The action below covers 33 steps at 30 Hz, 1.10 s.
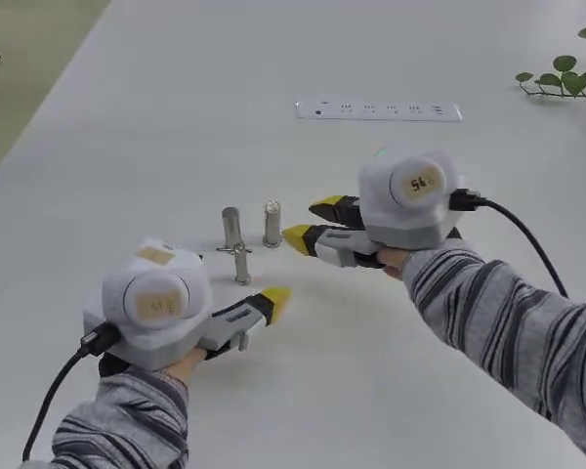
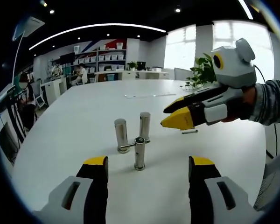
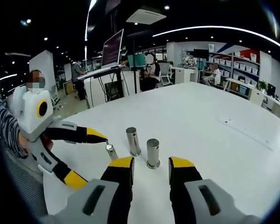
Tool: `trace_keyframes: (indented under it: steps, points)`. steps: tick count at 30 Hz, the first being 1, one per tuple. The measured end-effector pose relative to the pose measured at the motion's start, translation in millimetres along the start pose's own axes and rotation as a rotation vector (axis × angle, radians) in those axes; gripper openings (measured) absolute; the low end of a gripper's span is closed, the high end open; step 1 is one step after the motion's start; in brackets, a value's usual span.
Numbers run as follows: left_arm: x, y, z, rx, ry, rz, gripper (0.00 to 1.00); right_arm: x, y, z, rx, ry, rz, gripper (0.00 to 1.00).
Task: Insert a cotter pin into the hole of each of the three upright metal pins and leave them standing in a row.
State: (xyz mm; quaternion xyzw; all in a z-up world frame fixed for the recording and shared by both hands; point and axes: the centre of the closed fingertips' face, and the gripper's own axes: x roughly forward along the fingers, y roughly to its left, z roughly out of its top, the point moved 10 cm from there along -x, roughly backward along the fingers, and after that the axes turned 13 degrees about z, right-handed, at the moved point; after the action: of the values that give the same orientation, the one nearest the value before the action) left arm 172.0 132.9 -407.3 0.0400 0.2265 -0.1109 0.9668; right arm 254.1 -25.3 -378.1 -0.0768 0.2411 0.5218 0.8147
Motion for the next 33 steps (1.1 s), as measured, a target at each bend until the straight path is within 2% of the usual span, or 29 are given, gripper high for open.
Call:
trace_keyframes:
  steps: [2,6,10,12,16,23,26,30,33]
  points:
    - [-3.4,0.2,0.4,-0.001,-0.004,-0.009,0.72,10.1,-6.3,-1.7,0.008,0.003,0.006,0.25]
    - [-8.9,2.1,2.8,-0.006,-0.012,-0.026,0.78,17.3,-13.3,-2.6,0.02,0.011,-0.001,0.24]
    - [-13.1,4.6,6.6,-0.025,-0.033,-0.038,0.83,24.6,-14.0,-1.8,0.048,0.002,0.019,0.23]
    - [-16.4,5.0,8.6,-0.034,-0.047,-0.041,0.86,28.8,-21.0,0.0,0.056,-0.004,0.022,0.22]
    - [-19.1,5.6,9.5,-0.034,-0.048,-0.044,0.92,34.1,-26.3,1.5,0.07,-0.013,0.033,0.2]
    - [-25.6,6.4,12.1,-0.047,-0.057,-0.027,0.98,37.6,-24.1,1.3,0.057,-0.005,0.055,0.14]
    - [-27.7,5.8,13.4,-0.057,-0.059,-0.029,0.99,40.2,-19.9,1.2,0.029,0.014,0.044,0.11]
    - [-33.3,4.9,15.9,-0.02,-0.065,-0.03,0.99,40.2,-17.7,1.3,0.029,0.006,0.029,0.09]
    - [-37.1,4.9,17.4,-0.012,-0.07,-0.028,0.99,41.6,-12.0,2.5,0.014,0.009,-0.002,0.09]
